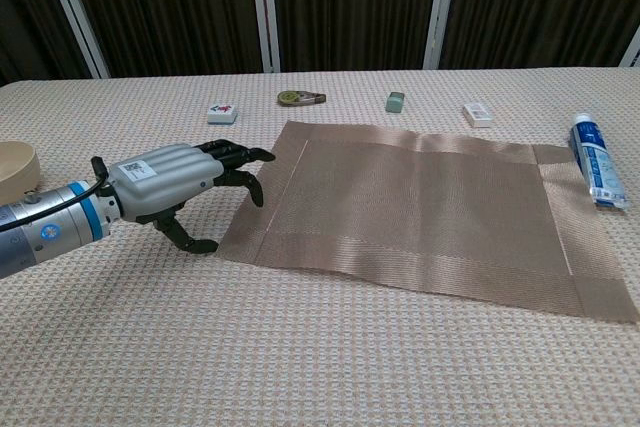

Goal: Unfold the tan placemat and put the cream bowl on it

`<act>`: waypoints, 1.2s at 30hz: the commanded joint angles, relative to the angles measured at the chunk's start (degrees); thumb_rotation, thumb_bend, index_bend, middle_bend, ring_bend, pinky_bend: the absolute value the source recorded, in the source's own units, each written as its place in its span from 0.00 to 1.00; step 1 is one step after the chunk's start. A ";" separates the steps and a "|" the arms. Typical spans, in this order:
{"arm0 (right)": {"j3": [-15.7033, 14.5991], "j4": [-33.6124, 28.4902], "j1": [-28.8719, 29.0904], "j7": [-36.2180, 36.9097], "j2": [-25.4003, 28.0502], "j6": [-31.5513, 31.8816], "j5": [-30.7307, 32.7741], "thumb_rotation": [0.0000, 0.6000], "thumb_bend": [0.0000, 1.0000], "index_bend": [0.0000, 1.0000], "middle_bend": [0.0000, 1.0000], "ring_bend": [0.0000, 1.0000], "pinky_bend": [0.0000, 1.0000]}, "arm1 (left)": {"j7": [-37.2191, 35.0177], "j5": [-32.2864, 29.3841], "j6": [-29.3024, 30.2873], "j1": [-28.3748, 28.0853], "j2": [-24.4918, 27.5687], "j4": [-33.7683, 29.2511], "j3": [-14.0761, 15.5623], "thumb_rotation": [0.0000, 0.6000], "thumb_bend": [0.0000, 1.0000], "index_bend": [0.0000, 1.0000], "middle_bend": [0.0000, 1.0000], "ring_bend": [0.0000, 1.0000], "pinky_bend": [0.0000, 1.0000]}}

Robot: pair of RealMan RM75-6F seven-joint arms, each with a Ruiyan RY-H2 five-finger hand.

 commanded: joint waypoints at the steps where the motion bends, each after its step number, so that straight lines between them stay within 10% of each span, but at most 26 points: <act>1: 0.13 -0.08 -0.12 0.11 0.07 0.09 -0.17 1.00 0.00 0.00 0.00 0.00 0.00 | 0.26 -0.12 -0.38 -0.38 -0.44 0.40 0.46 1.00 0.25 0.30 0.00 0.00 0.00; 36: 1.21 -1.63 -1.51 1.29 1.35 1.52 -2.82 1.00 0.00 0.00 0.00 0.00 0.00 | 0.33 -4.21 -1.16 -1.84 -2.82 -1.87 0.49 1.00 0.44 0.62 0.00 0.00 0.00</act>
